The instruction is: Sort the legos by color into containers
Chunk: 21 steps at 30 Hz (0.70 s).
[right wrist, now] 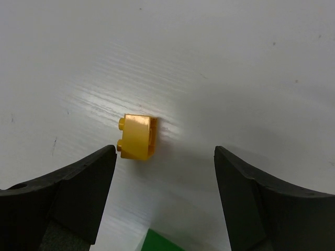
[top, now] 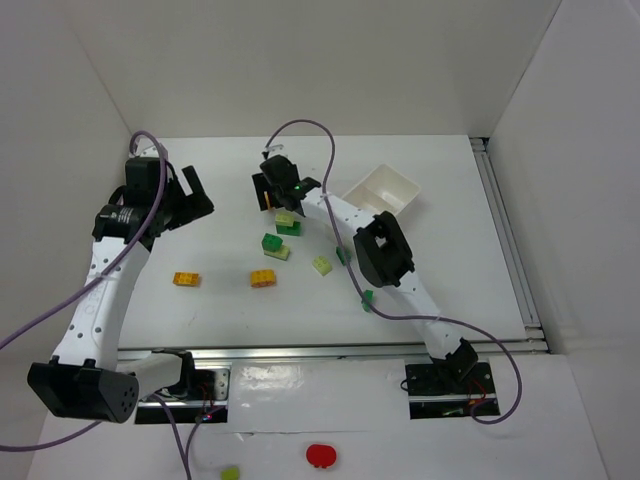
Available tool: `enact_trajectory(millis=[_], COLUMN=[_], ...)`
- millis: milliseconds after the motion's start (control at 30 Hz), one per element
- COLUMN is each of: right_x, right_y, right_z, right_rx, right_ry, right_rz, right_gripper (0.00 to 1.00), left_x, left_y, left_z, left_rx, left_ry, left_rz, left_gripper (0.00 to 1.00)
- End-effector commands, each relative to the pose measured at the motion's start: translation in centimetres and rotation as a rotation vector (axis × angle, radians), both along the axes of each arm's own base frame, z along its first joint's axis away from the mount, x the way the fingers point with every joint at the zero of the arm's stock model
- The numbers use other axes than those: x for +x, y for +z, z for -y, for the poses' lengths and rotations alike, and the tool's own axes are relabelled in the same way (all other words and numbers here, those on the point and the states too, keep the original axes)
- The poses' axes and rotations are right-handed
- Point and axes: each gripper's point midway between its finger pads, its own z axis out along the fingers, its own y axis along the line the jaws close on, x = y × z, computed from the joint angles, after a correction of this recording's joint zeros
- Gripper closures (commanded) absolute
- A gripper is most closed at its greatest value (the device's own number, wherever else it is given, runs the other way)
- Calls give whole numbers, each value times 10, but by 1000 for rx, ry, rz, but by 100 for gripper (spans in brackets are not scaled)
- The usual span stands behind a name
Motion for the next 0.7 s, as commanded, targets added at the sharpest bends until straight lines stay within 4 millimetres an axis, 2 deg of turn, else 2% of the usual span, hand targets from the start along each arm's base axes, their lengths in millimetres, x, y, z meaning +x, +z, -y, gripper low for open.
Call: enact_trajectory(millis=[0,33,67,100,167,200,300,333,433,467,500,533,567,600,633,667], right_x=[21,23,22,23,19,20,21,23,26,25,21,24,23,19,18,14], right_y=[25,27,19,24,9,9,-2,-5,2,3,9,34,46,50,67,109], right_z=[-23,-25,-27,-28,-32,-30,-30,-29,-32,-31,-36,-33,-32,-28,-26,-22], right_rx=[104,110,106,113,99,94,92,93,107,99,105,120,129,124,138,177], right_ry=[0,0,8,8,17,8,-9,-23,-23,-23,-14,-35,-35,-35,-43,-43], right_rz=[109,115,104,112,94,98,92,92,107,98,104,140,149,144,166,205], right_gripper=[18,19,19,21,23,30,38,46,58,67,70,73,76,80,81,83], left_x=[-2,-2,-4,-5,-6,-6,-7,-7,-6,-6,-6,-6,-6,-6,-6,-5], left_y=[6,6,8,4,7,7,3,3,1,1,1,1,1,1,0,-2], left_z=[0,0,0,0,-2,-3,-5,-5,-5,-5,-5,-5,-7,-7,-7,-6], left_rx=[-1,-1,-2,-1,6,13,21,28,28,28,28,35,41,41,48,50], left_ry=[-11,-11,-11,-11,-1,-7,1,-5,-5,-5,-5,-11,-4,-4,-10,-25], left_rz=[25,25,34,24,34,34,25,24,15,15,15,15,15,15,14,4], left_gripper=[1,1,1,1,1,1,1,1,1,1,1,1,1,1,1,1])
